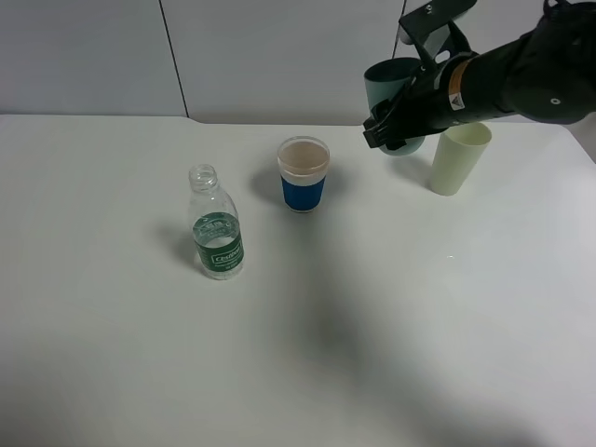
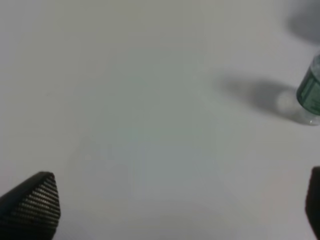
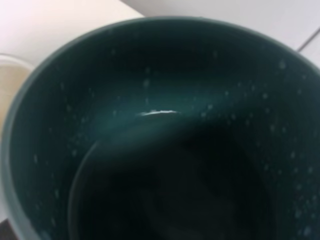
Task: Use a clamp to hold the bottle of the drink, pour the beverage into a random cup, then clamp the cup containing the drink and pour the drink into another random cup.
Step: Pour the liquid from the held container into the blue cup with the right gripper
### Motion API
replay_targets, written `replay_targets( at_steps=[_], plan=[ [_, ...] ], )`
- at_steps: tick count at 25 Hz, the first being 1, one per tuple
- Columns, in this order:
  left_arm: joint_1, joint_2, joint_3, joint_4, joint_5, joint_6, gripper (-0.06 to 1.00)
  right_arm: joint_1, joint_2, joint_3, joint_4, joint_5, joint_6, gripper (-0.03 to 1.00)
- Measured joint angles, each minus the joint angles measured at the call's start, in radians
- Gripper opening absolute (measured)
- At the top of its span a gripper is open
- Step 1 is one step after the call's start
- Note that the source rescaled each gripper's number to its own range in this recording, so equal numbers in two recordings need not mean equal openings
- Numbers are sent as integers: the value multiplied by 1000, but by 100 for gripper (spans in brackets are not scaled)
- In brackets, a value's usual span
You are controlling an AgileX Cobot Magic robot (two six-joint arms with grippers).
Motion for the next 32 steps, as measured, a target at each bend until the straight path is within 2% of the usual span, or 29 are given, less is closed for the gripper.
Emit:
replay_targets(
  at_steps=[1,2,5,8,15,18,32],
  plan=[
    [0,0,0,0,0,0,100,6,11,-19,-83,34,73,0],
    [0,0,0,0,0,0,100,6,11,-19,-83,34,73,0],
    [0,0,0,0,0,0,100,38,49,-90,-296,123,244,0],
    [0,0,0,0,0,0,100,67,69,-137,-419,151,307,0],
    [0,0,0,0,1,0,100,137,144,-250,-546,245,312,0],
    [0,0,0,0,1,0,100,162,166,-268,-622,249,299,0],
    [0,0,0,0,1,0,100,197,214,-271,-770,250,190,0]
  ],
)
